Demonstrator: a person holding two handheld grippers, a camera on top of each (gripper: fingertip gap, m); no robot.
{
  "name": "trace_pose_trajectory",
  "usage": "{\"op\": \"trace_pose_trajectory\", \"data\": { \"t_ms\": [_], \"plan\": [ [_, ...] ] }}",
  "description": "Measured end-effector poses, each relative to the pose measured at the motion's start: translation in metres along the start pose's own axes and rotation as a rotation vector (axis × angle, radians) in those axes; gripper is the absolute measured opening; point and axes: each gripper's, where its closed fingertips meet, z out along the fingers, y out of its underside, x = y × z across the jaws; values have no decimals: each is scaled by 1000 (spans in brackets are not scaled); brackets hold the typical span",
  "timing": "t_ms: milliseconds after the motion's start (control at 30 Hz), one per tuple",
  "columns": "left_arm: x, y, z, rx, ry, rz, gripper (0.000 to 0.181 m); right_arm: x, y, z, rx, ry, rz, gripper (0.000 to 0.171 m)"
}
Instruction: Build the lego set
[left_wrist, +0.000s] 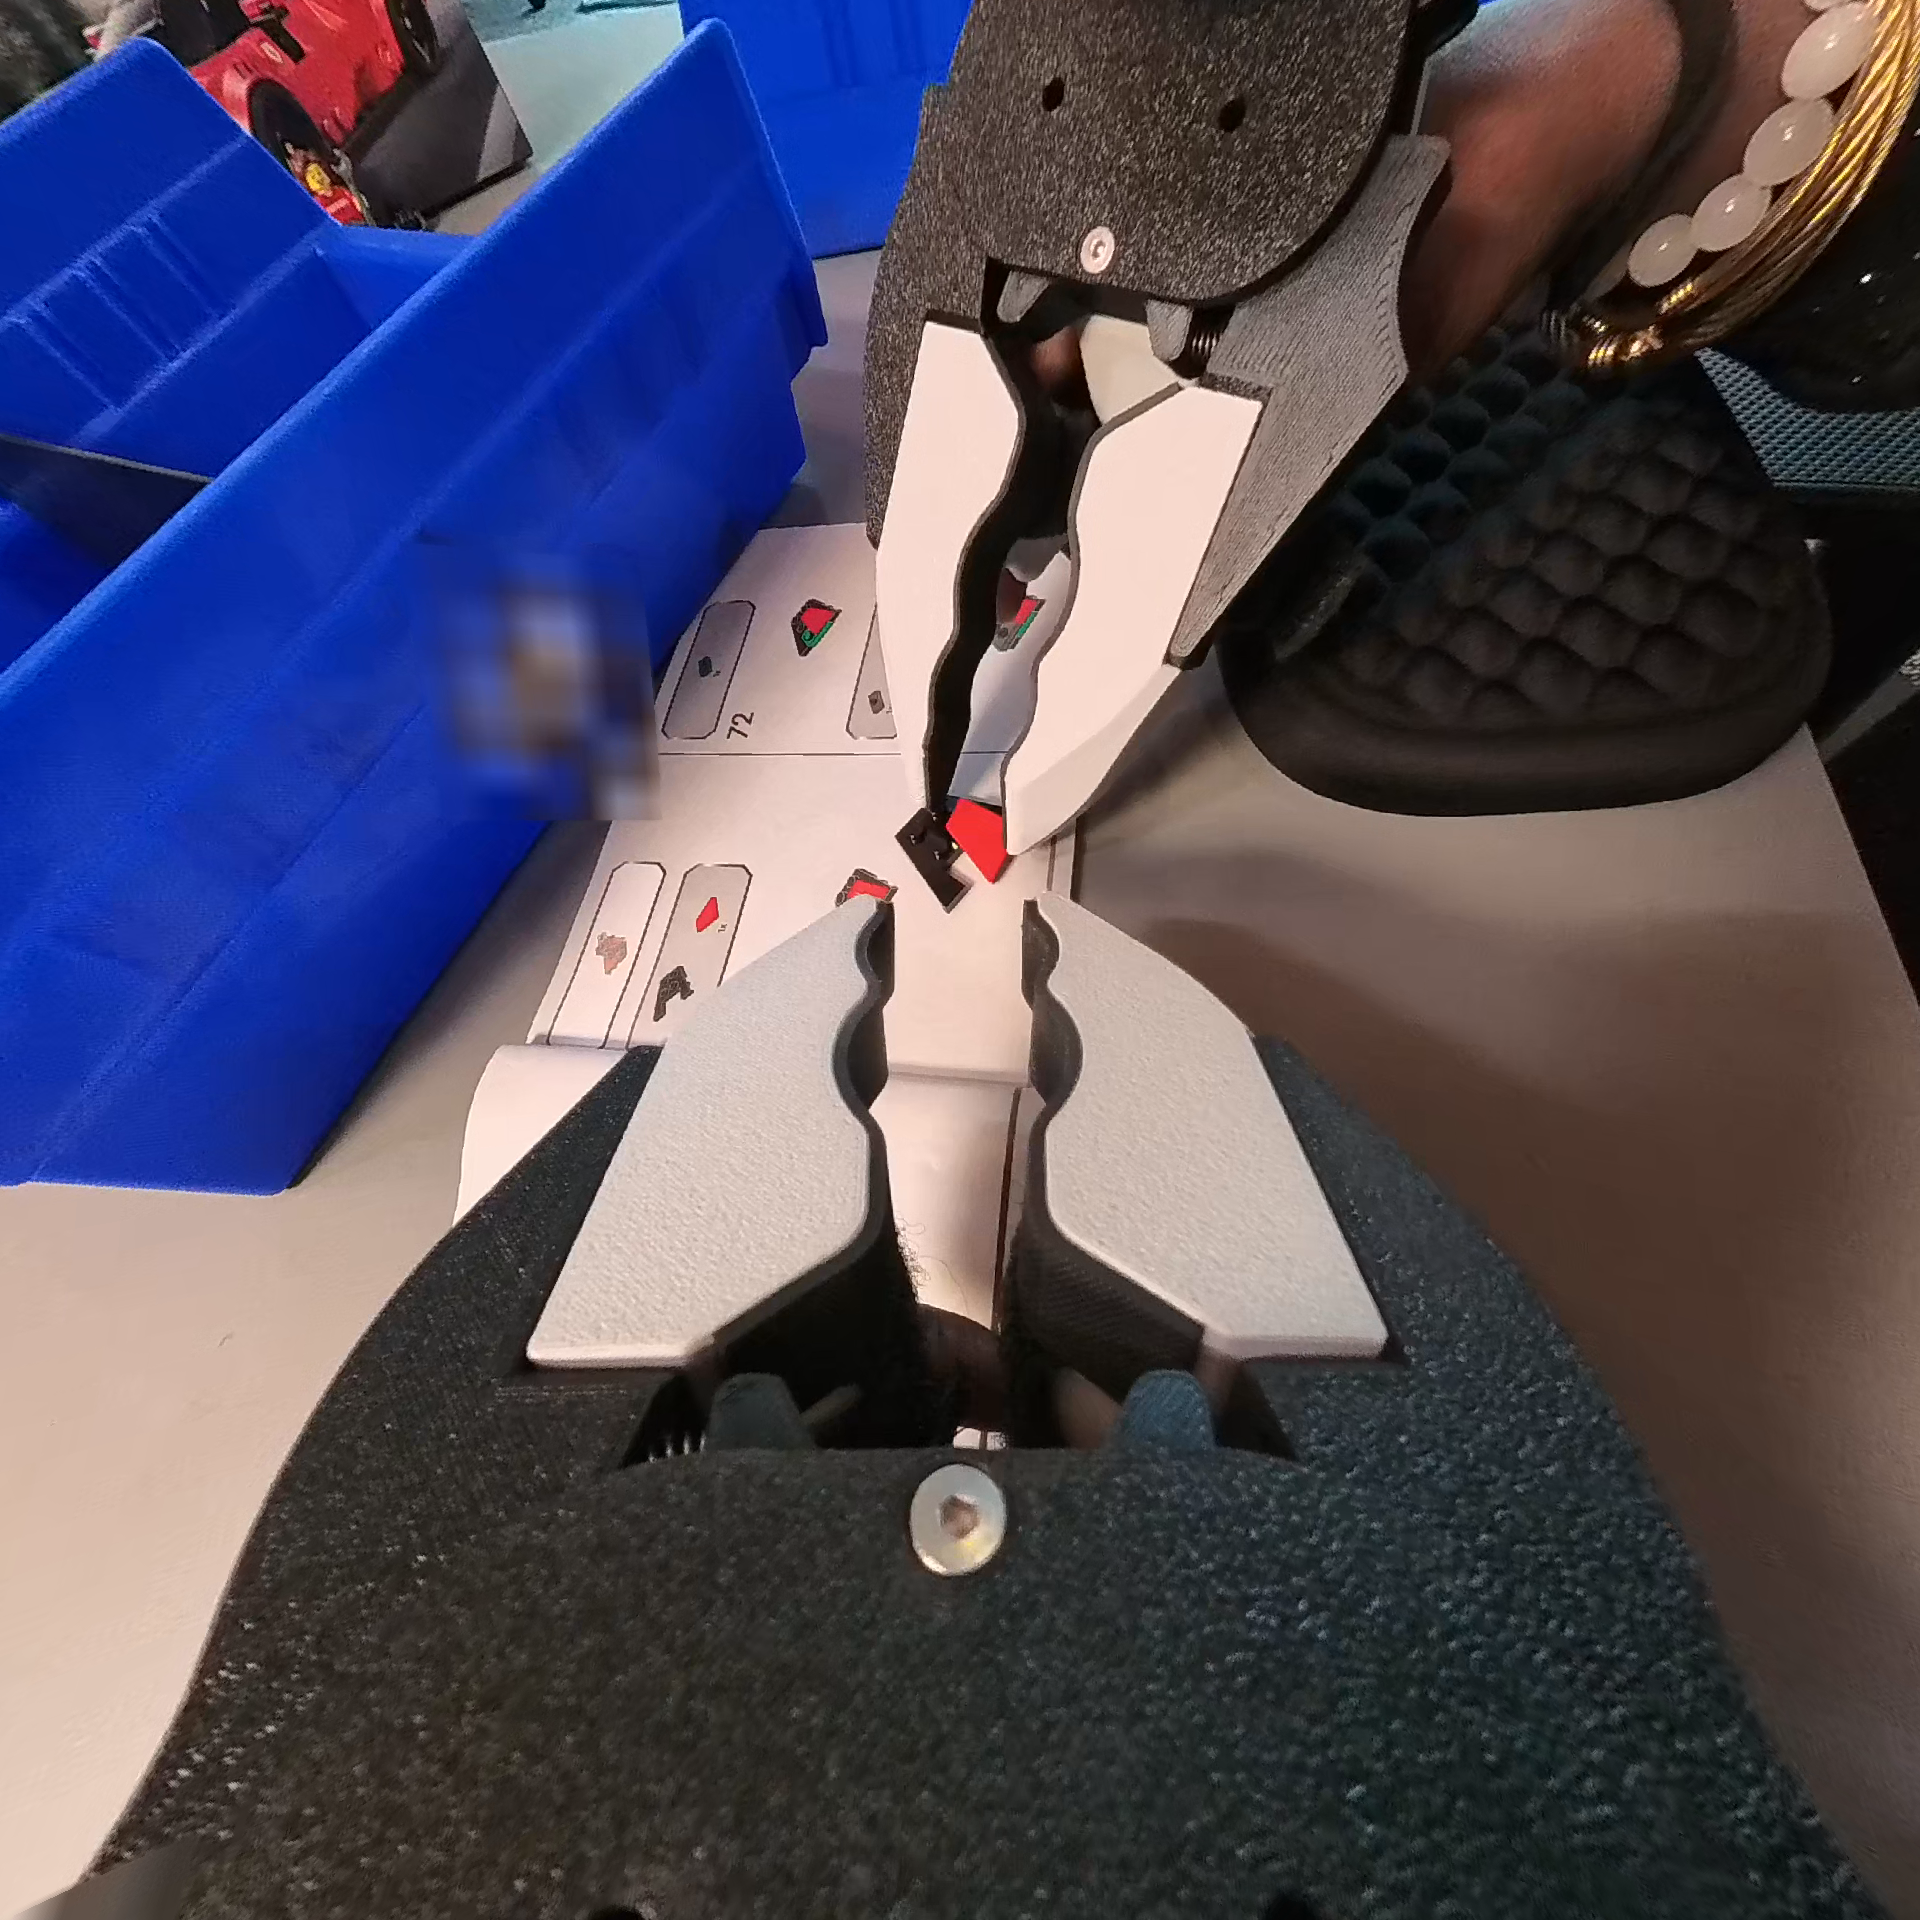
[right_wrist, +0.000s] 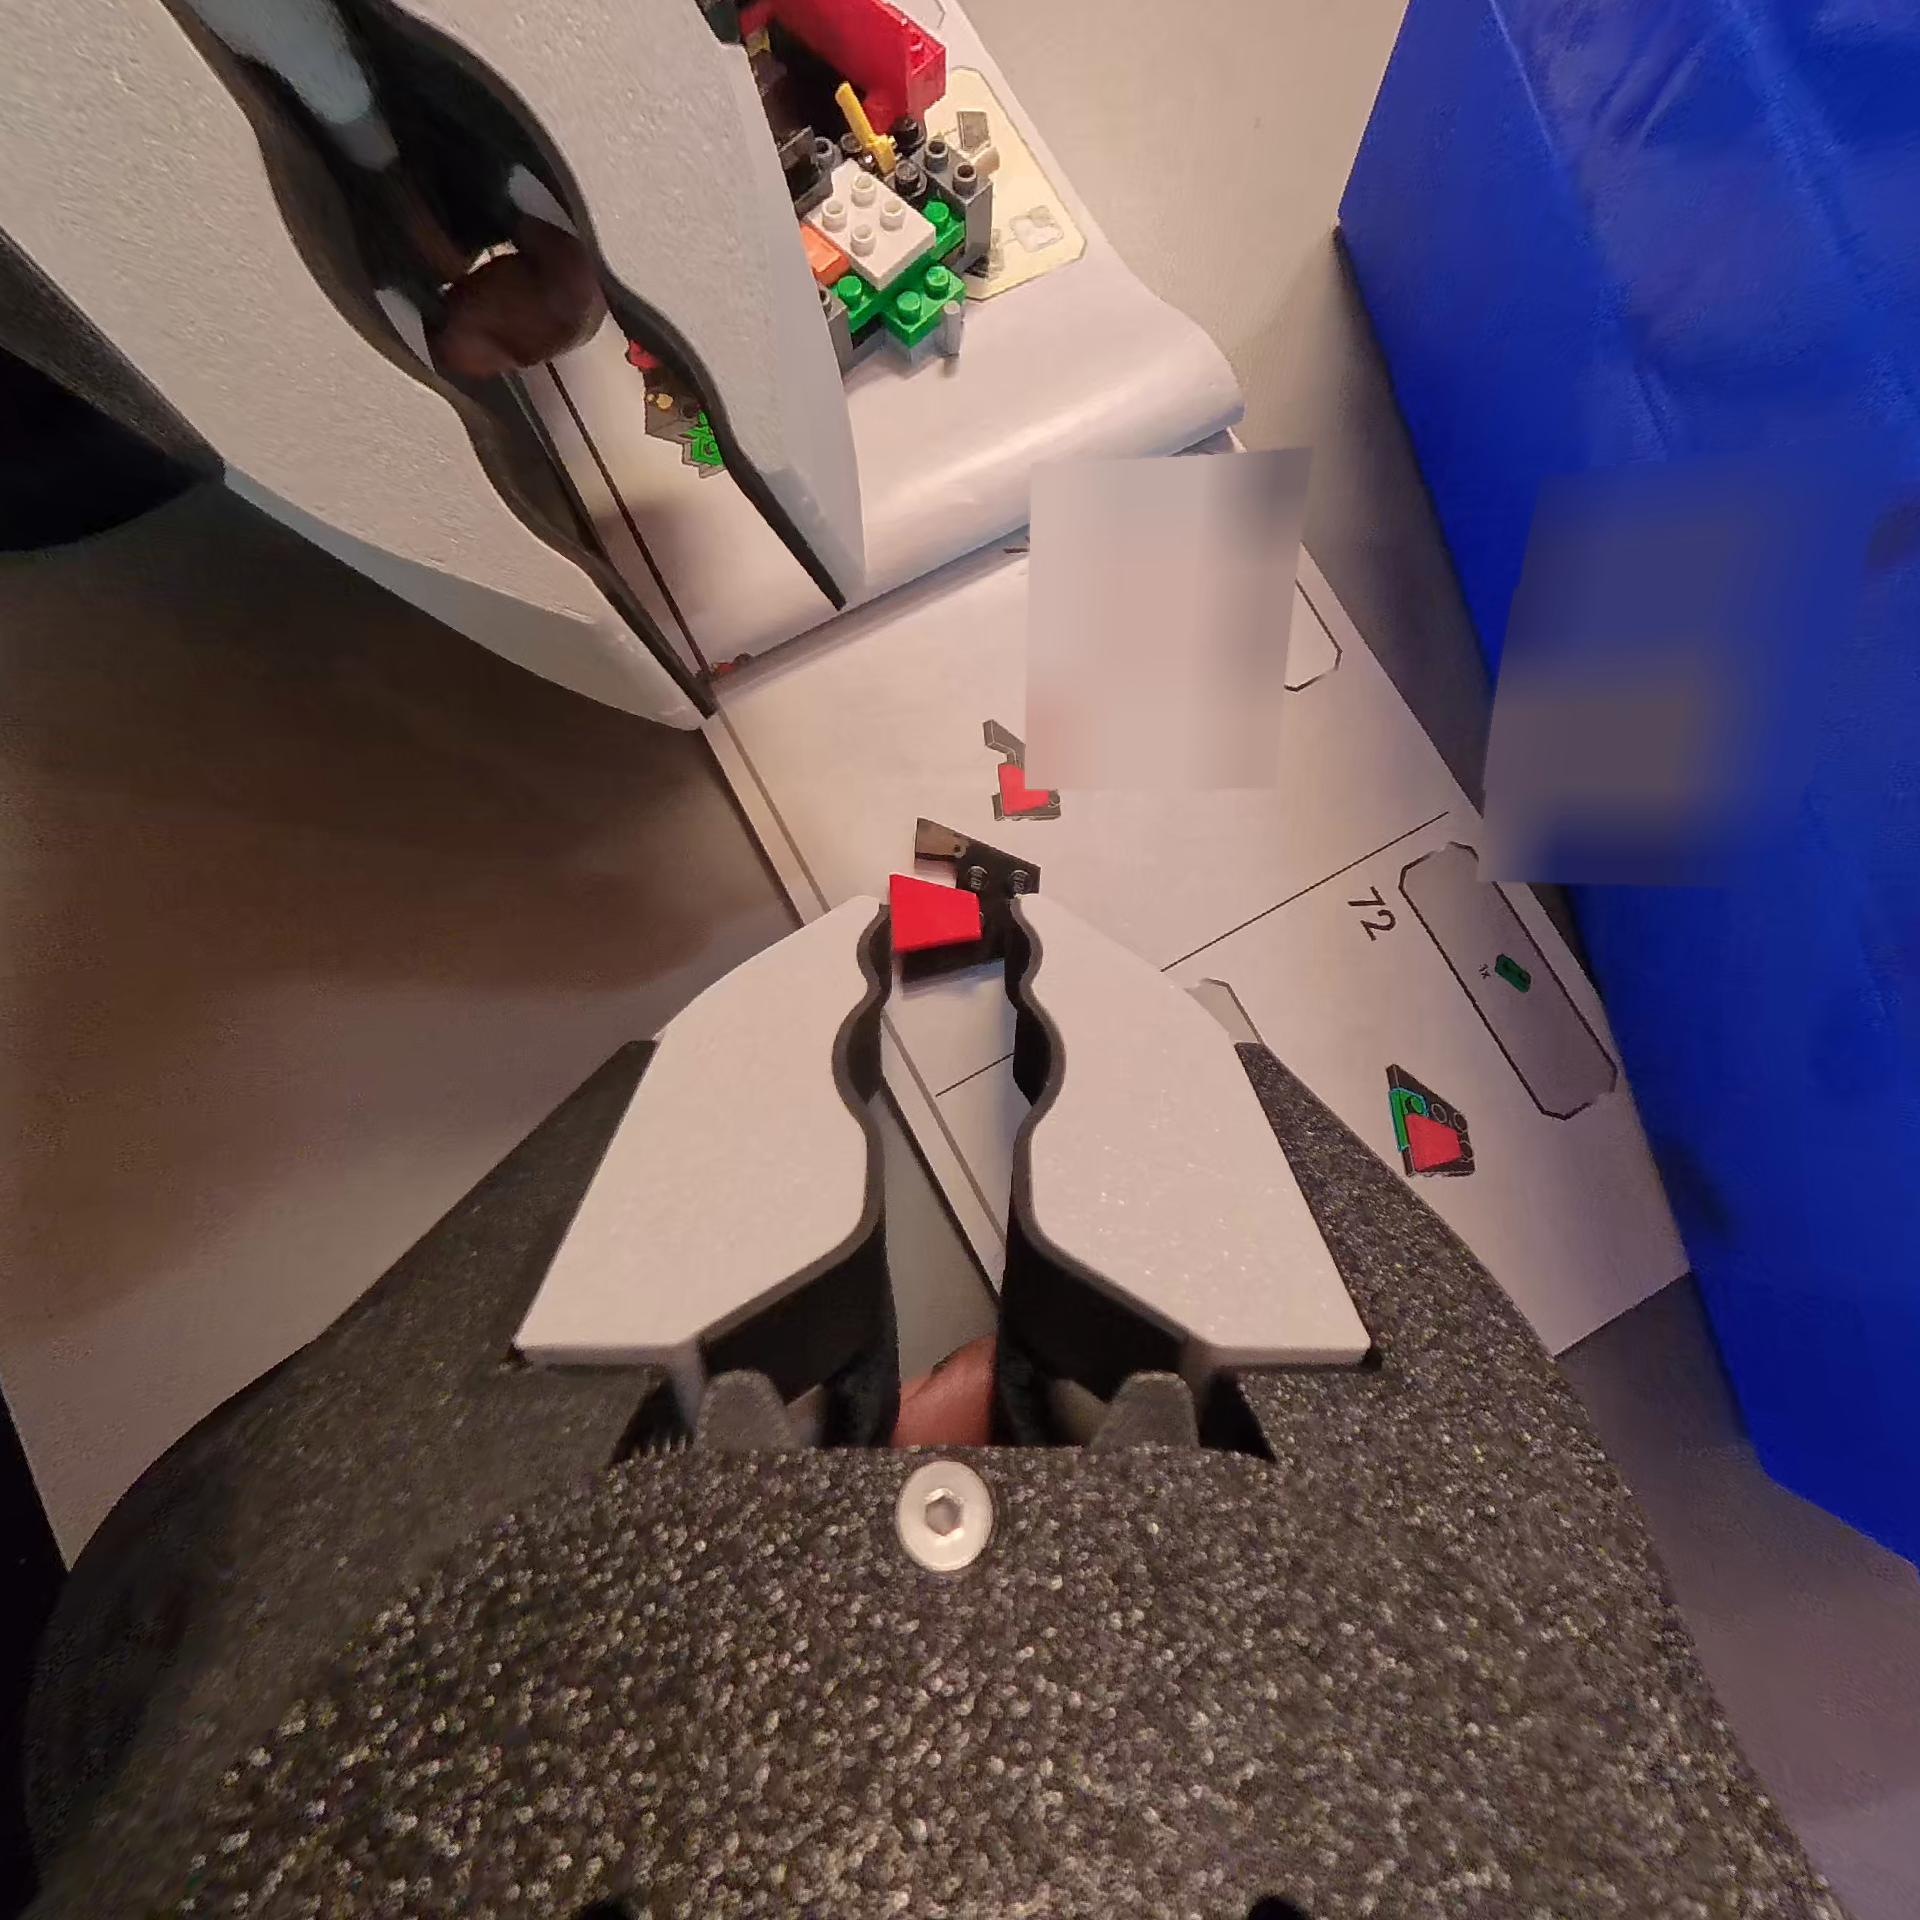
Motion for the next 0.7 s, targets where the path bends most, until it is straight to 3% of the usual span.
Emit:
{"op": "trace_pose_trajectory", "data": {
  "t_ms": [700],
  "plan": [
    [5, 0, 3, -4, 21, 15, 20, 18, -2, -20, 68, 3, -15, 14]
  ]
}}
